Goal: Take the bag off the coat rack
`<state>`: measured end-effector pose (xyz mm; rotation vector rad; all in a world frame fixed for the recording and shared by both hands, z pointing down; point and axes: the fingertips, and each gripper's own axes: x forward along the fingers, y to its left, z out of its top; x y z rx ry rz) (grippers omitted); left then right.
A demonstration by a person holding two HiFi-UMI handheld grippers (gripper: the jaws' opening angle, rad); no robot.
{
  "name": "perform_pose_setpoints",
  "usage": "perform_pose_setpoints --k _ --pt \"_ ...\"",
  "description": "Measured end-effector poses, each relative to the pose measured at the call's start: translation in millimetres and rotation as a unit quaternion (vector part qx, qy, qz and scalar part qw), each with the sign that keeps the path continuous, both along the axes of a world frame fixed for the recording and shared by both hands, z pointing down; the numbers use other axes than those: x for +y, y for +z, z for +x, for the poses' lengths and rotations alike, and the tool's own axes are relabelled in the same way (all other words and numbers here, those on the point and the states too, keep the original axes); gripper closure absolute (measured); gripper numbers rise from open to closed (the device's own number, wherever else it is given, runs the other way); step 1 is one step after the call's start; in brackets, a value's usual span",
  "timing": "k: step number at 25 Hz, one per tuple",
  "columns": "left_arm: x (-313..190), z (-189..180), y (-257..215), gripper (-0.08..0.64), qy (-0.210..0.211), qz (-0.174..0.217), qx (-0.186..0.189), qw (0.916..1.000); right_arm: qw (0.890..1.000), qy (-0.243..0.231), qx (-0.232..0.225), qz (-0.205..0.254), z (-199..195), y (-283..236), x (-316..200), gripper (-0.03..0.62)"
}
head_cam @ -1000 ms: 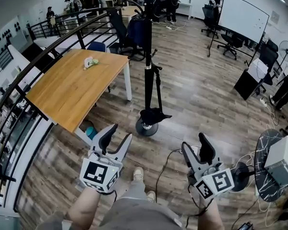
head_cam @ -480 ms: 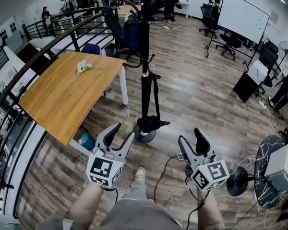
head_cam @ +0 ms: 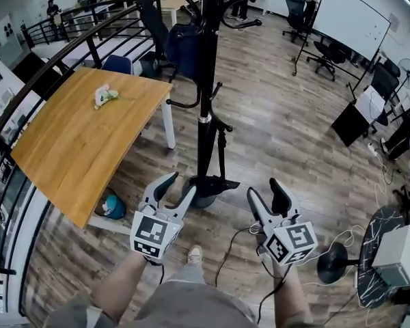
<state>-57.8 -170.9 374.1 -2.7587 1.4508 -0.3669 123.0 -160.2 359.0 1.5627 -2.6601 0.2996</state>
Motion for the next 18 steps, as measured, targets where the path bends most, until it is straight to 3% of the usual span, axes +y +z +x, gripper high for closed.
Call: perform_pose_setpoints --k 8,18 --pt "-67.0 16.6 29.2 0.353 0.021 -0.009 -0.003 0.9997 1.0 0.005 -0.005 -0.022 -7.3 36.4 -68.9 0.313" --pt "-109.5 37.3 73.2 0.353 -0.013 -0.043 0.004 0.999 0.998 -0.032 -0.003 -0.055 -8.0 85.0 -127.9 0.313"
